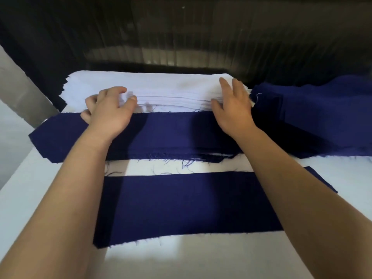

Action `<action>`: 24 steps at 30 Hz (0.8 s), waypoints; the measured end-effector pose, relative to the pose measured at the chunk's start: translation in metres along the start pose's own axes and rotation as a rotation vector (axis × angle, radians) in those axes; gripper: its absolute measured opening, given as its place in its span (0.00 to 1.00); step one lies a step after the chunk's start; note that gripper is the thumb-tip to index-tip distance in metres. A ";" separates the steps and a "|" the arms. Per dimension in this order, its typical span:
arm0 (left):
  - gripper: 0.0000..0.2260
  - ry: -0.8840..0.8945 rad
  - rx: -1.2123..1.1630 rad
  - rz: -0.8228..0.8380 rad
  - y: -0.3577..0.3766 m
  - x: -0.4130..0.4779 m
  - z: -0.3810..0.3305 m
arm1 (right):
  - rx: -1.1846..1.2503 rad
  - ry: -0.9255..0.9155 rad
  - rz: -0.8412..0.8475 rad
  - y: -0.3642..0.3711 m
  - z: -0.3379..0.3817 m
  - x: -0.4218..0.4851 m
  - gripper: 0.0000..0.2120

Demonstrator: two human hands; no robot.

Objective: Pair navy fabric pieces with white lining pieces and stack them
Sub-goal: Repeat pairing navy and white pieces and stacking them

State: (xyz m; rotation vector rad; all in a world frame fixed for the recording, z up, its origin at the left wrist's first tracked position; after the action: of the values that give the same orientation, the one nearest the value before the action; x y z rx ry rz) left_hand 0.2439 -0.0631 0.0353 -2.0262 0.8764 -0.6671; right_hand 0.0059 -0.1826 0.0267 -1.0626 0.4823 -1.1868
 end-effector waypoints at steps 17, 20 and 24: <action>0.20 0.149 0.192 -0.069 0.028 0.032 0.003 | -0.178 0.063 0.042 0.012 -0.006 0.017 0.26; 0.21 0.147 0.174 -0.076 0.028 0.033 -0.001 | -0.202 0.044 0.065 0.015 -0.006 0.018 0.25; 0.21 0.159 0.157 -0.097 0.029 0.031 -0.005 | -0.233 0.021 0.021 0.015 -0.006 0.015 0.25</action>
State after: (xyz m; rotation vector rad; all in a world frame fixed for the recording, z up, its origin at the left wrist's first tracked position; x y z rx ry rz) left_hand 0.2494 -0.1015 0.0184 -1.9038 0.7936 -0.9324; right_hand 0.0142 -0.1990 0.0138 -1.2422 0.6583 -1.1433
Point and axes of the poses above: each hand's wrist, its own x-axis towards the middle knuckle, its own y-axis out of the palm, z = x × y, the point moved 6 cm from there along x, towards the middle knuckle, and after that the axes turned 3 degrees about x, right-handed, at the moved point
